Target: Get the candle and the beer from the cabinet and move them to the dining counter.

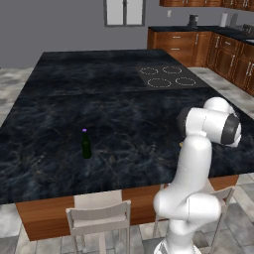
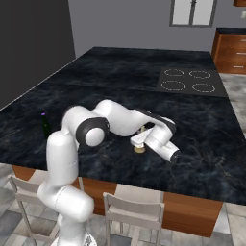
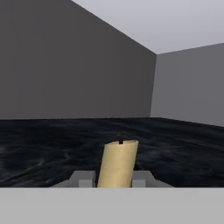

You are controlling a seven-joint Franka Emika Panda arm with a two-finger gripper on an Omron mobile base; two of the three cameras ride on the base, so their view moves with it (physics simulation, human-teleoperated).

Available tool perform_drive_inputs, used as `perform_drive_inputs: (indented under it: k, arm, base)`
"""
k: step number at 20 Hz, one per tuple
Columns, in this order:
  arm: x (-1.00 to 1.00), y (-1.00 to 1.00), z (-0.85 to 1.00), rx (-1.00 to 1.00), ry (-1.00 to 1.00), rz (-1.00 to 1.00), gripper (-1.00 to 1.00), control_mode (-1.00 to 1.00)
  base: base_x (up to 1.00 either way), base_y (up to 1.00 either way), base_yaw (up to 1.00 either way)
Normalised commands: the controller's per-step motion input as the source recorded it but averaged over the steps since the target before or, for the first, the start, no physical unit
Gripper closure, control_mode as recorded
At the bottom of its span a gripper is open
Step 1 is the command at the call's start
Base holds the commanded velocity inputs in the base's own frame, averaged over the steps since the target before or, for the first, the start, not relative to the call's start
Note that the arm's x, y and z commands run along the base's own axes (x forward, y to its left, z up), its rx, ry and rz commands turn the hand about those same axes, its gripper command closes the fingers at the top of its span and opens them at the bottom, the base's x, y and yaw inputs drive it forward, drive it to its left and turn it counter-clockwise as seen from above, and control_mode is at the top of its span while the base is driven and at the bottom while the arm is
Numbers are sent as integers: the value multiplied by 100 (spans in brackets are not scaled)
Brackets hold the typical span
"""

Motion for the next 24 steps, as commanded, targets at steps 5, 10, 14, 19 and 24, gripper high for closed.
perform_drive_inputs:
  k: [5,10,14,19,24]
  arm:
    - [0,21,0,-1,0,0,100,-100]
    - [0,6,0,0,0,1,100,-100]
    - [0,0,0,0,0,0,100,-100]
    - [0,0,0,0,0,0,-100,-100]
    - [0,0,0,0,0,0,-100,-100]
  base:
    - [0,0,0]
    - [0,0,0]
    - [0,0,0]
    - [0,0,0]
    - [0,0,0]
